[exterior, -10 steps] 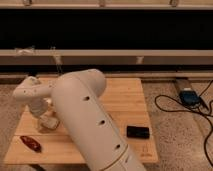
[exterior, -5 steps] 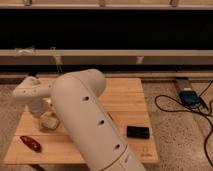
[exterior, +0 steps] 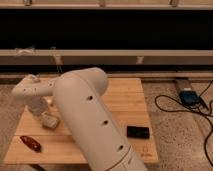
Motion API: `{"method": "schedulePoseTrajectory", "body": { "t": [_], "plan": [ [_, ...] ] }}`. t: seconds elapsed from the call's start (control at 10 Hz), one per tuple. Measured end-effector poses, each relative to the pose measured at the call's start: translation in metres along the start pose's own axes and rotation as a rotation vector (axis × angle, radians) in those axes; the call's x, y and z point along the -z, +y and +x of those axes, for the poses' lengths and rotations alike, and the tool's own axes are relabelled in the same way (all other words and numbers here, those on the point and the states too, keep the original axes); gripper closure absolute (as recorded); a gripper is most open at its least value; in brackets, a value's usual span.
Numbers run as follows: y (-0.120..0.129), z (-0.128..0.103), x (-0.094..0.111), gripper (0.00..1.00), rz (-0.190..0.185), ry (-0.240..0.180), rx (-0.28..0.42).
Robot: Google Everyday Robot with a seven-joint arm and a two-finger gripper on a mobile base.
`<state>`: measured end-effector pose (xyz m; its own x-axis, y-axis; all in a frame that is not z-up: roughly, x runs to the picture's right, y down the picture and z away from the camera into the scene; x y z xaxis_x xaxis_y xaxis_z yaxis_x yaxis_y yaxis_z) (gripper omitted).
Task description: Place the white sponge in the ceramic cup
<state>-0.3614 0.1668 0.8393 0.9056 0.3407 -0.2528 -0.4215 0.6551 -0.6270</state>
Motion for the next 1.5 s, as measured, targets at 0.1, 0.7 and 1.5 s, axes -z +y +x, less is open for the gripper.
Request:
{"method": "schedulePoseTrajectory", "body": {
  "t": [0.1, 0.7, 1.5],
  "plan": [
    [0.001, -0.001, 0.005, 0.99, -0.001, -0.012, 0.002],
    [-0.002, -0.007, 0.087, 1.00, -0.023, -0.206, -0.018],
    [-0.065, 0.003, 0.163, 1.00, -0.031, -0.424, -0.119]
  ]
}}
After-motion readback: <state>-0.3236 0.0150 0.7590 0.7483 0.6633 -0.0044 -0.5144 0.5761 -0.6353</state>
